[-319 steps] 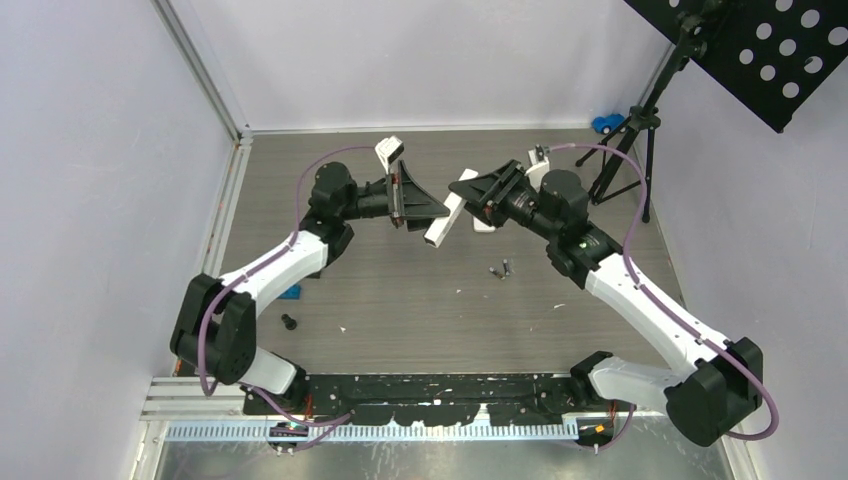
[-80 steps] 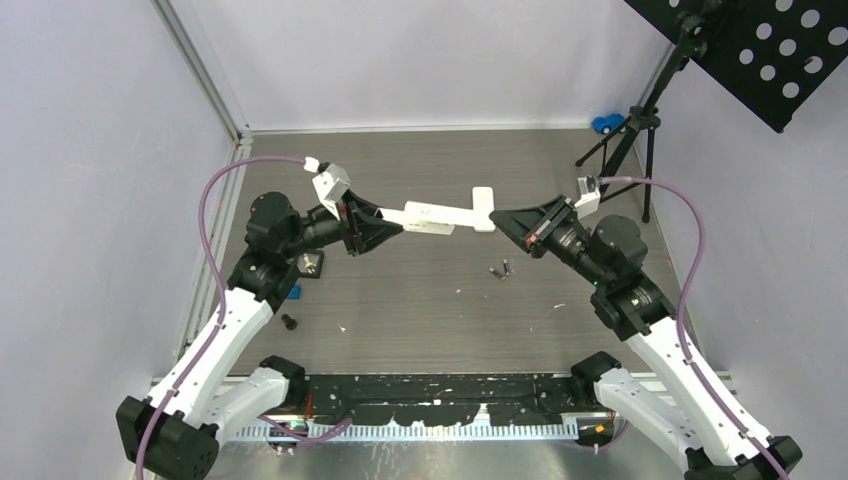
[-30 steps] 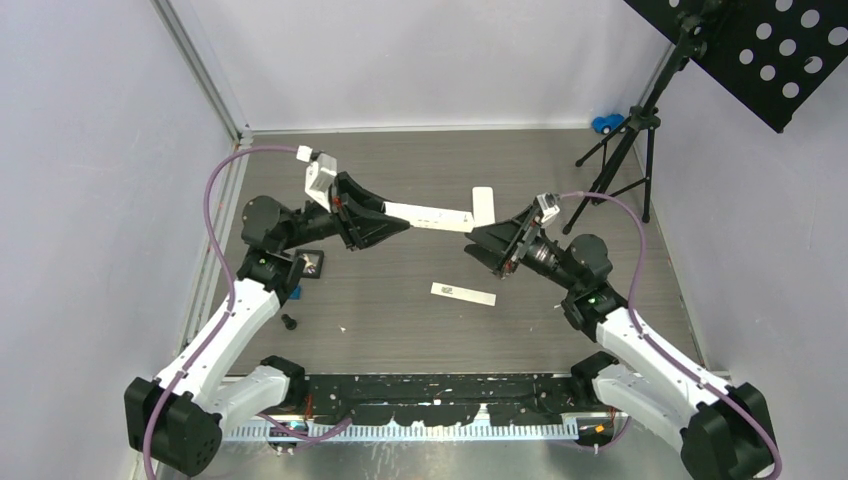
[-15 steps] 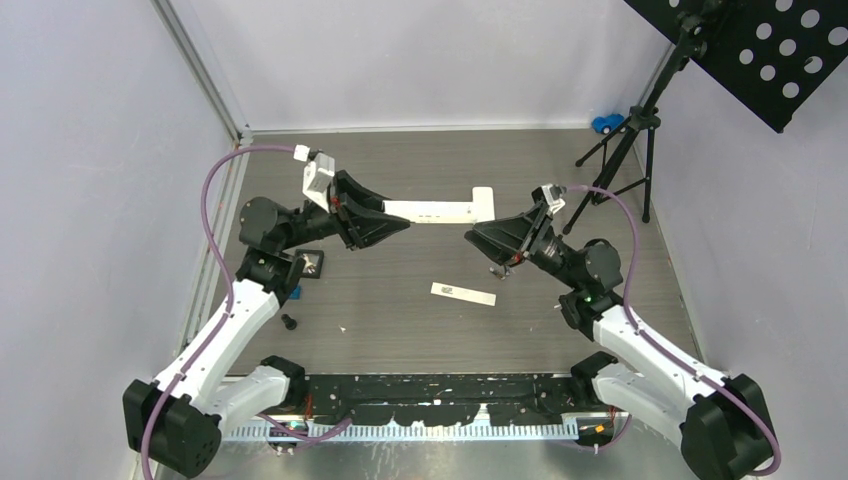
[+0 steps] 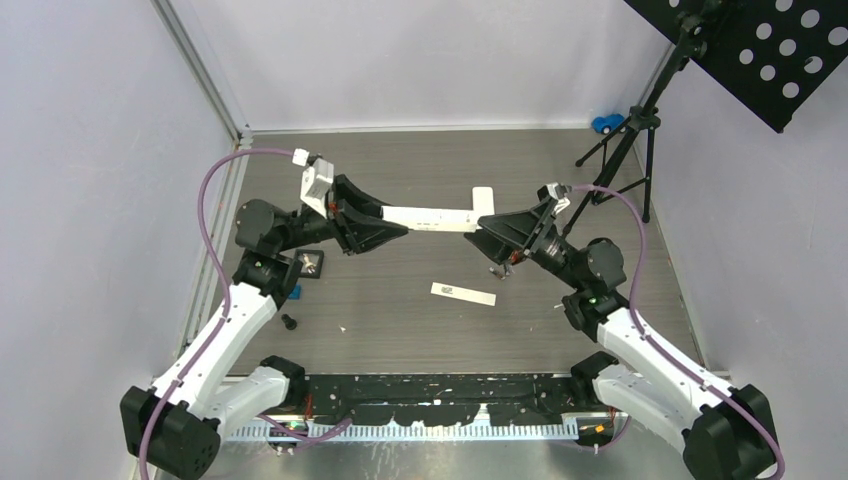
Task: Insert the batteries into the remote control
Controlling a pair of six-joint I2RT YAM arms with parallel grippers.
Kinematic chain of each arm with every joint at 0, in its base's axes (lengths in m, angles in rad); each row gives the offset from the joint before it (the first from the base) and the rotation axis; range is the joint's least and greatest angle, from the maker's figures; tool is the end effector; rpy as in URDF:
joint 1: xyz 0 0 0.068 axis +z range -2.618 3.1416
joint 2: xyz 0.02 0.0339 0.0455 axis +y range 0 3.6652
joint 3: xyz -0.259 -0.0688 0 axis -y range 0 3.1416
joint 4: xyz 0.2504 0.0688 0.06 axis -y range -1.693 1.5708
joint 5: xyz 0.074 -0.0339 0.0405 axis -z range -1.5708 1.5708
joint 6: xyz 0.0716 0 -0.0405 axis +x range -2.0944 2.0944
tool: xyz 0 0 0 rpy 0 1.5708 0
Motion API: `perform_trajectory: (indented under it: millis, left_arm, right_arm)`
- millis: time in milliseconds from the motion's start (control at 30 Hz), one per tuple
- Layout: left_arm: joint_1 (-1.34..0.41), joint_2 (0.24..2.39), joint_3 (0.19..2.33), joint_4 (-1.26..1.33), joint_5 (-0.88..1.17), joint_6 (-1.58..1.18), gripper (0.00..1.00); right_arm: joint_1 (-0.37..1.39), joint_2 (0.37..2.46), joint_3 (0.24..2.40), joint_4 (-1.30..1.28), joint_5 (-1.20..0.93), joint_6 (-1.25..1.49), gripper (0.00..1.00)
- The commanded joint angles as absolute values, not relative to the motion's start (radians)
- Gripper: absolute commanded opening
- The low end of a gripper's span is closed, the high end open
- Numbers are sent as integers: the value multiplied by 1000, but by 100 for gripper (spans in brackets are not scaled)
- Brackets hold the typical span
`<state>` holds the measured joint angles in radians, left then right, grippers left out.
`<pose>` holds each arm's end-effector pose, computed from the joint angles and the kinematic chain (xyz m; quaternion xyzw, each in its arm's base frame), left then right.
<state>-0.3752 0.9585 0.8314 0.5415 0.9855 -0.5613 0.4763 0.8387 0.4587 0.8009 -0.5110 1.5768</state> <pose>0.1931 -0.1402 0.3989 0.3497 0.5162 -0.5637 0.5417 0.1850 0.1348 0.3247 0.0943 0.5594 0.7658 0.3028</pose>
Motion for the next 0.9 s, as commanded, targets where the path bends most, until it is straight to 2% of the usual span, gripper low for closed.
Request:
perform_trajectory:
  millis: [0,400,567,633,667,767,867]
  left_arm:
    - [-377,966,840,669,1114,-586,0]
    - [-379,948,836,695,1121,-602,0]
    - [-379,936,834,690,1131,-595,0]
    - [-379,929,829,690,1133,-589,0]
    - [-379,924,826,689,1133,-585,0]
    - [-379,908,822,679,1136,-571,0]
    - [-379,901,825,665,1143,-561,0]
  right_arm:
    - [492,872,518,841,-514,1593,84]
    - [637,969,618,870,-601,1605,61]
    - [657,975,610,882,-569,1594,41]
    - [657,969,602,870,-544,1579,38]
    - [657,968,599,862,-534,1572,39]
    - [657,965,585,878,-505,1572,63]
    - [657,958,573,896,-478,1579,72]
